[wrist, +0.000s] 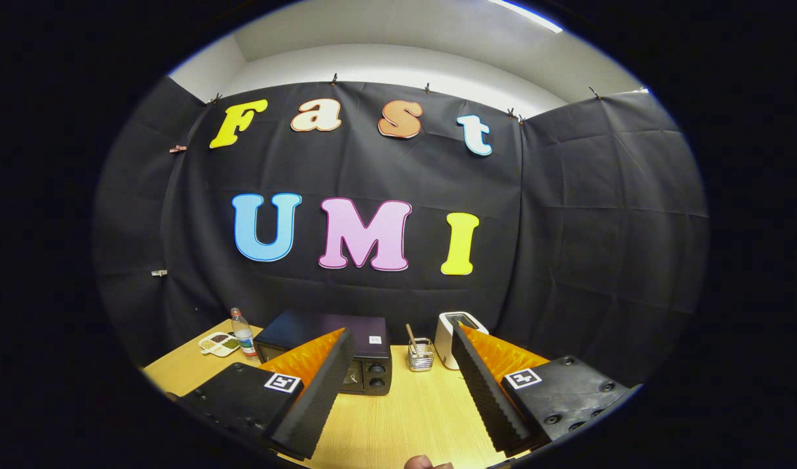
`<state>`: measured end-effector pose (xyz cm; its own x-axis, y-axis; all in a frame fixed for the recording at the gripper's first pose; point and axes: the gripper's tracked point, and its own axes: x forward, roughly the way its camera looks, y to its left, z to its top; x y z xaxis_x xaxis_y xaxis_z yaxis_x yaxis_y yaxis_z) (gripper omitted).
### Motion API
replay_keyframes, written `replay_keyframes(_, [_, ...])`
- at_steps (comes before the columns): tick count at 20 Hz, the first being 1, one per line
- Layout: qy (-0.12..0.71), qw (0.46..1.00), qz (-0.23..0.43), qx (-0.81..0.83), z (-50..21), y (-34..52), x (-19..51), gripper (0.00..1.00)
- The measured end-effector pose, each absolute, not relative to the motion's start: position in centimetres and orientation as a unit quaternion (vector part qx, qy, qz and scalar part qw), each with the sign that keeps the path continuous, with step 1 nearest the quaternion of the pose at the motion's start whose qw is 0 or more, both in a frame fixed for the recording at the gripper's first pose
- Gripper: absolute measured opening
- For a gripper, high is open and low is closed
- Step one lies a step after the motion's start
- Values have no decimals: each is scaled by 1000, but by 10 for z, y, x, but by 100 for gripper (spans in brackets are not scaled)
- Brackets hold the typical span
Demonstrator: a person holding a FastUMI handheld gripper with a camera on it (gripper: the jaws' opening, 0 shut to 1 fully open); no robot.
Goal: Open the toaster oven, put the food inside, and close the toaster oven door.
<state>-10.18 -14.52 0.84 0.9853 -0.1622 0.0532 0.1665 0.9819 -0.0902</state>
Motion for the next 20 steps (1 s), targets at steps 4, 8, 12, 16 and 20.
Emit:
replay_keyframes(4, [-25,995,-82,-48,16,-137,-102,97])
replay_keyframes(8, [-25,995,-80,-47,16,-136,-102,97])
replay_keyframes(12, [-25,995,-82,-49,18,-139,-102,97])
replay_keyframes(16, [-28,995,-87,-45,22,-143,-102,97])
replay_keyframes(20, [-27,995,-87,-43,23,-144,-101,97])
